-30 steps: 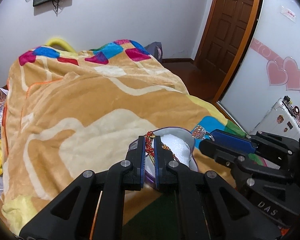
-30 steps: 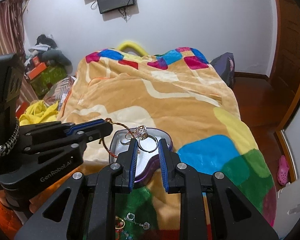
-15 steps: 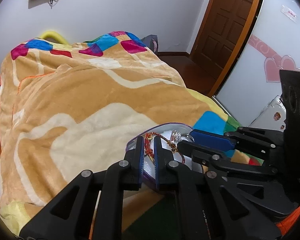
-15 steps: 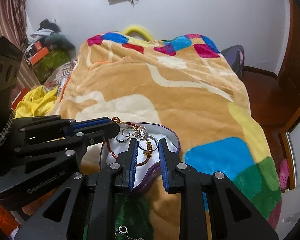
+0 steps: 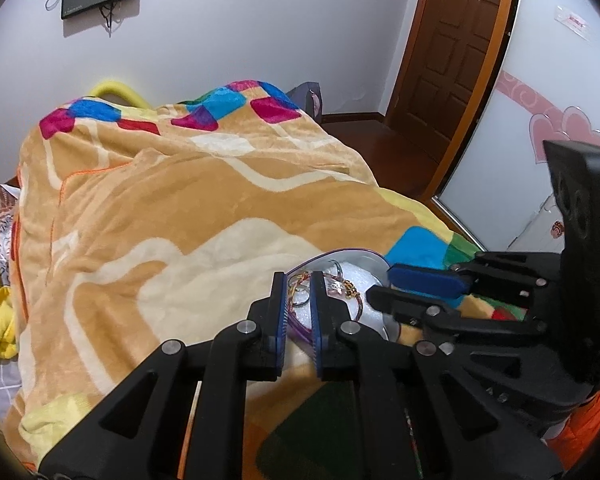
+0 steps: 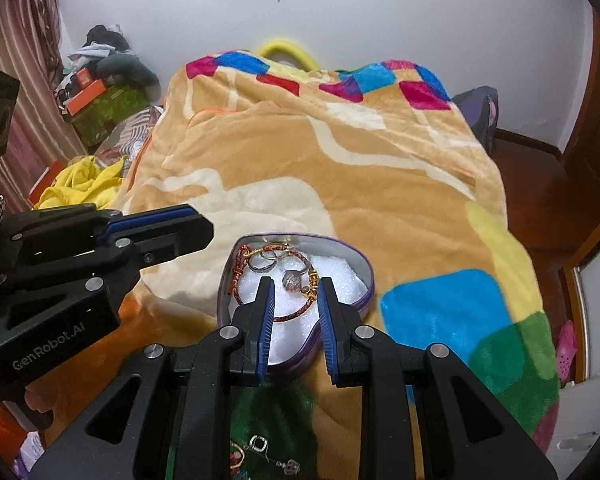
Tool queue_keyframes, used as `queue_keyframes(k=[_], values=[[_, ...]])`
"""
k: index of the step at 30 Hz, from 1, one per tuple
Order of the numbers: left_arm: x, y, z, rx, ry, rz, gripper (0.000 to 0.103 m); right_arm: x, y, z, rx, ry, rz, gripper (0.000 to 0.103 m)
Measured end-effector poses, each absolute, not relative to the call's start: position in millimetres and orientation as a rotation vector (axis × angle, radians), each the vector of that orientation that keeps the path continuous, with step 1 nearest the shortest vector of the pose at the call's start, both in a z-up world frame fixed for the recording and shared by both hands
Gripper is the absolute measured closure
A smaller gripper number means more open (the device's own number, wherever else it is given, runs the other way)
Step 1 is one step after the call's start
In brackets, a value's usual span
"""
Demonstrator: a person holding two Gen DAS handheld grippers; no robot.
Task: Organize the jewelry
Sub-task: 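Open both tools over the tin and return to the remaining jewelry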
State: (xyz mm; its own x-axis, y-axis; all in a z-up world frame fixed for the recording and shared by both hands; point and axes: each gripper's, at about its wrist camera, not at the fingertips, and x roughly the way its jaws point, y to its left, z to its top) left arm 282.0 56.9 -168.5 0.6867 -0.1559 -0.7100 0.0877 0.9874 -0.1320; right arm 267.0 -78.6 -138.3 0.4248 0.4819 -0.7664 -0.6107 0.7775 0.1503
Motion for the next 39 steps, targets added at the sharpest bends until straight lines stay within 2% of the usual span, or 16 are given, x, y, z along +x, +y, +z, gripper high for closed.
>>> queue_keyframes(k=[10,14,20,26,39], values=[[253,49,-146,-0.068,0.772,-0.135,0.087,242,-100,-105,-0.136,0.828,0.636,0.081],[238,45,-137,-0.056,0.753,-0.134,0.079,230,-108,-96,-0.123,0.799,0.614,0.068],[212,38,-128,-0.048,0.734,-0.139,0.061,211,-120,-87,-0.089,0.776,0.586,0.068],[196,32,-137,-0.049,0.768,-0.15,0.061,194,-132,-88,-0.073,0.776,0.556,0.068],[182,4,-194,-0.055,0.919,-0.212,0.061,173,-156,-124,-0.042,0.865,0.5,0.068]])
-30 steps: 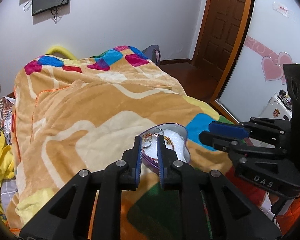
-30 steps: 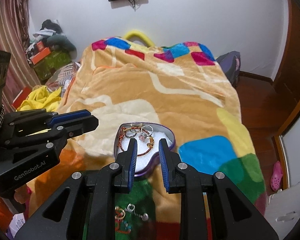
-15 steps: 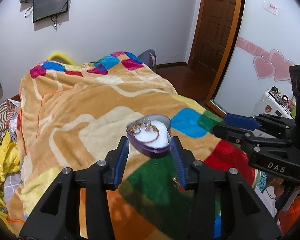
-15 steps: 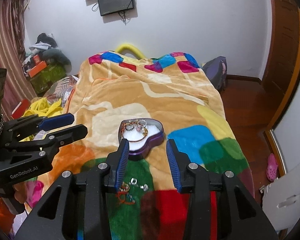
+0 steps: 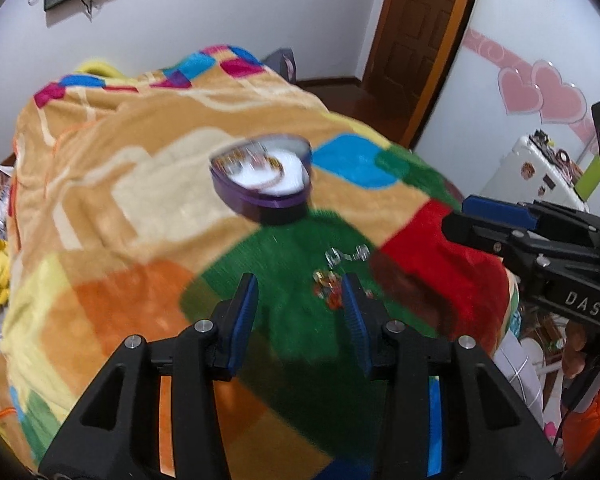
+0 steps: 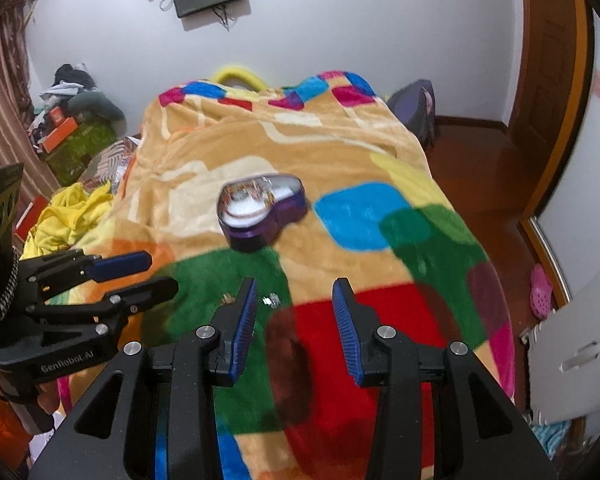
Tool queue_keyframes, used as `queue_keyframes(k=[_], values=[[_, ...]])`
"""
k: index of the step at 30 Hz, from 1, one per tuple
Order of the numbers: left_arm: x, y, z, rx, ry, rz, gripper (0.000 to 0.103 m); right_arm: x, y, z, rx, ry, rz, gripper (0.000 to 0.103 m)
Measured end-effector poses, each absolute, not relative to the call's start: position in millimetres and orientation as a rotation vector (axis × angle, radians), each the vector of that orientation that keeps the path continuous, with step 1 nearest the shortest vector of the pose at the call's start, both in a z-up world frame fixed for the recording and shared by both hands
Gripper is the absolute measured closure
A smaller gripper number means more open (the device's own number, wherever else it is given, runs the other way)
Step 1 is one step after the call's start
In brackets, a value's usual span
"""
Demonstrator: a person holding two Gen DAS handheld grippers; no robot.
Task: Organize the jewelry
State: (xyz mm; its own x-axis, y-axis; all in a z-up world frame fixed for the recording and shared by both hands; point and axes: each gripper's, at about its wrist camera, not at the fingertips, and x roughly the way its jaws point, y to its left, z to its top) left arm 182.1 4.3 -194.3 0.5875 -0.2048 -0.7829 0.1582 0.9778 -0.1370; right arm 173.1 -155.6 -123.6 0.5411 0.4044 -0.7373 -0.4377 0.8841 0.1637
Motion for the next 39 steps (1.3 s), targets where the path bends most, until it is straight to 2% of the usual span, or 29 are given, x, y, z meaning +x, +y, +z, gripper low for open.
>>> queue_keyframes(k=[5,7,9,11,14,32,36,38,39], values=[[188,-6,-215,-0.058,0.96,-0.232,0.062,169,-165,-141,-0.029,0.914,0.49,0.068],[192,-9,-222,-0.068,0.98,-0.238,0.07,168,-166,-146,-0.031,0.929,0.489,0.068],[196,-11,-229,-0.077,1.006,-0.242,0.085,167,-167,-148,-0.035,0.943,0.487,0.068],[198,-10,-235,-0.089,1.014,-0.237,0.089,167,-166,-151,-0.04,0.947,0.487,0.068],[196,-9,-233,-0.092,1.003,-0.242,0.102,169,-164,-154,-0.042,0.954,0.496,0.068],[186,44,-189,-0.13,0.866,-0.109,0.102,190,-122,-182,-0.121,0.962,0.571,0.068],[186,47,-180,-0.135,0.842,-0.106,0.103,190,-115,-187,-0.174,0.95,0.572,0.079],[185,46,-176,-0.136,0.831,-0.107,0.103,188,-115,-186,-0.189,0.945,0.577,0.091],[185,46,-172,-0.135,0.821,-0.109,0.103,189,-114,-186,-0.195,0.946,0.578,0.091]])
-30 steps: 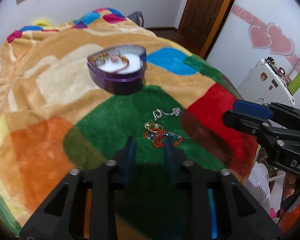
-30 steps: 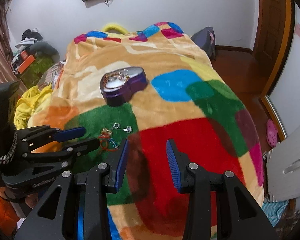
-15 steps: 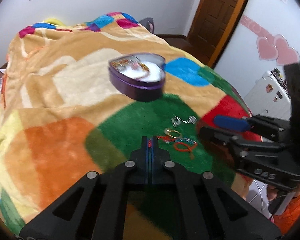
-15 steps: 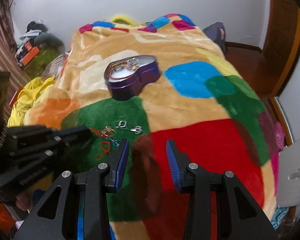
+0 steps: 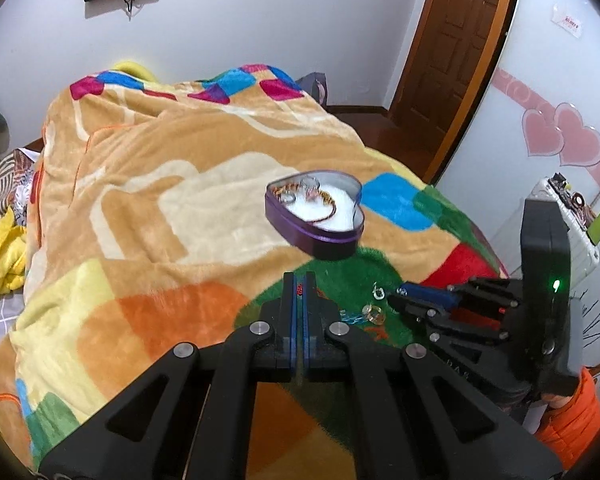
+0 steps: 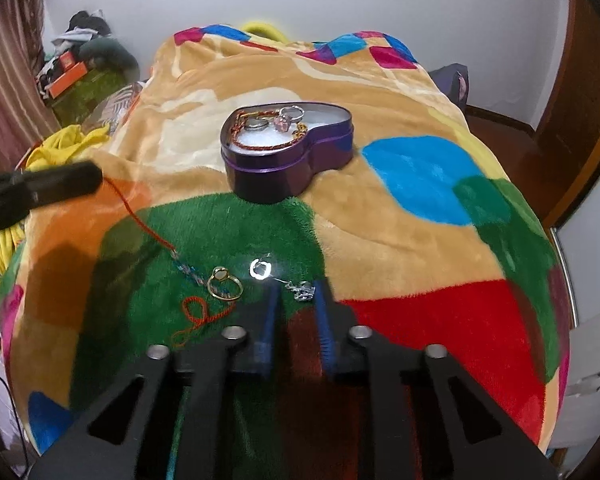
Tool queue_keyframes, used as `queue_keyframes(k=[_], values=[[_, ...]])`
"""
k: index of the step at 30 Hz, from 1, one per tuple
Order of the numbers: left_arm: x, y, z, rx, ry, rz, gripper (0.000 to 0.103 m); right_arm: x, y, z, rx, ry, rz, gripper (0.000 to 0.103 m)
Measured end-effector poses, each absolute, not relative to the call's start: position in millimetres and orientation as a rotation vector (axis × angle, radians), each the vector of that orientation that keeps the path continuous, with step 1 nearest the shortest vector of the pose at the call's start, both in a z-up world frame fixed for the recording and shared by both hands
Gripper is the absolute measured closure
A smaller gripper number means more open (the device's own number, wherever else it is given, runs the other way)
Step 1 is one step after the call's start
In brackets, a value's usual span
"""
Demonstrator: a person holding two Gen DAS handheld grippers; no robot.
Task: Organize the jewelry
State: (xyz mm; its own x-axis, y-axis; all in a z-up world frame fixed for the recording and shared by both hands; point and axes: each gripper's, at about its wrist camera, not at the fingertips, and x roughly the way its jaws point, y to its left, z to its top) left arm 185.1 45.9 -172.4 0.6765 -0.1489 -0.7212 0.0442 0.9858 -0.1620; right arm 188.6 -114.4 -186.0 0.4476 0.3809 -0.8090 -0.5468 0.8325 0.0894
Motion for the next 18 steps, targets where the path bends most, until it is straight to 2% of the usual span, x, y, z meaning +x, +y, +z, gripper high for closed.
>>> queue_keyframes(k=[18], values=[[181,51,-111,-0.109,0.667,-0.108,0.103,182,-124,-132,-0.138,0.825,0.558,0.091]])
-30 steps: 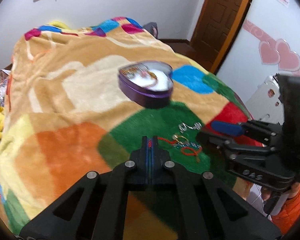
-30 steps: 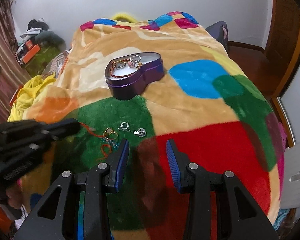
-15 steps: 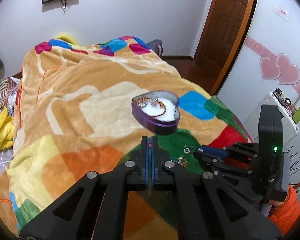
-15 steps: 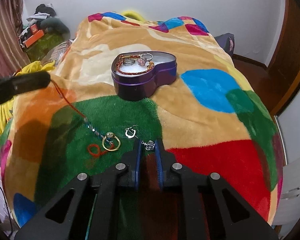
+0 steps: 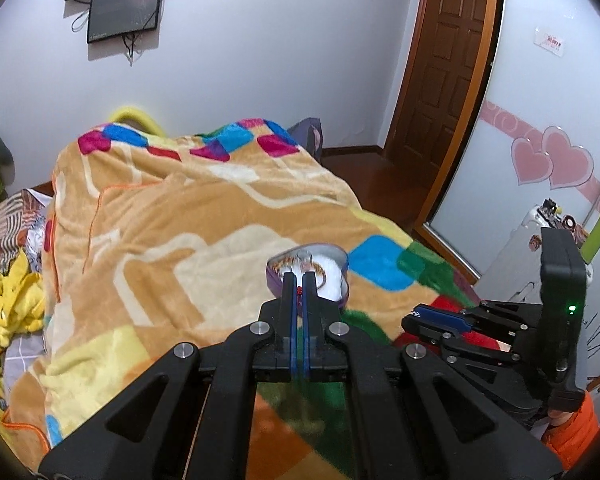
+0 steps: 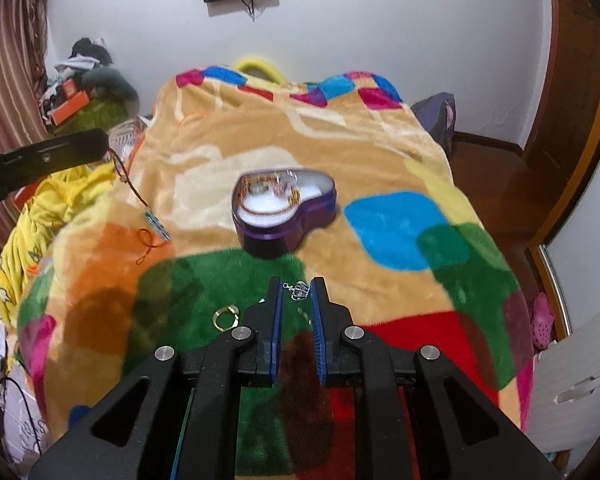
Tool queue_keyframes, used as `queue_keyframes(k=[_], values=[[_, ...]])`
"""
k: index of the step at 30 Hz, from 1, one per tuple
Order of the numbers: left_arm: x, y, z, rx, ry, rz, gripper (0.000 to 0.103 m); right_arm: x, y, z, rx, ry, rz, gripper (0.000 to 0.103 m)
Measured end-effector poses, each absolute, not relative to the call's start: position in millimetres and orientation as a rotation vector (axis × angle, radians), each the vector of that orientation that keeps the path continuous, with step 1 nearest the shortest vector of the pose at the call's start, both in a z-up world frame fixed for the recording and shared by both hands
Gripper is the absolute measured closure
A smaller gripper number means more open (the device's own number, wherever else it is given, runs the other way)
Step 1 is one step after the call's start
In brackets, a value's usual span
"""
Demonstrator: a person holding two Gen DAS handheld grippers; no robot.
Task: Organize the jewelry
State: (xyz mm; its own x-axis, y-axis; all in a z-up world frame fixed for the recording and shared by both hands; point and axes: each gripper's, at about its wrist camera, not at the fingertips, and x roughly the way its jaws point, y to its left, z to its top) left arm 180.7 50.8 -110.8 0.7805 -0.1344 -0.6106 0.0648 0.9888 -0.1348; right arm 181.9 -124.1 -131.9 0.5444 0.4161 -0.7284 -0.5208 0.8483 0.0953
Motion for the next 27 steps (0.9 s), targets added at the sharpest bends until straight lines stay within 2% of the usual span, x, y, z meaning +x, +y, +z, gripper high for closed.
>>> queue_keyframes(k=[12,27], values=[[192,45,-84,-0.106,0.586,-0.123,0.103,184,-119,-100,-0.086,0.73,0.574,0.091],[231,47,-82,-0.128,0.572,-0.135,0.103,205,-111,-84,-0.056,0.666,0.593,0.091]])
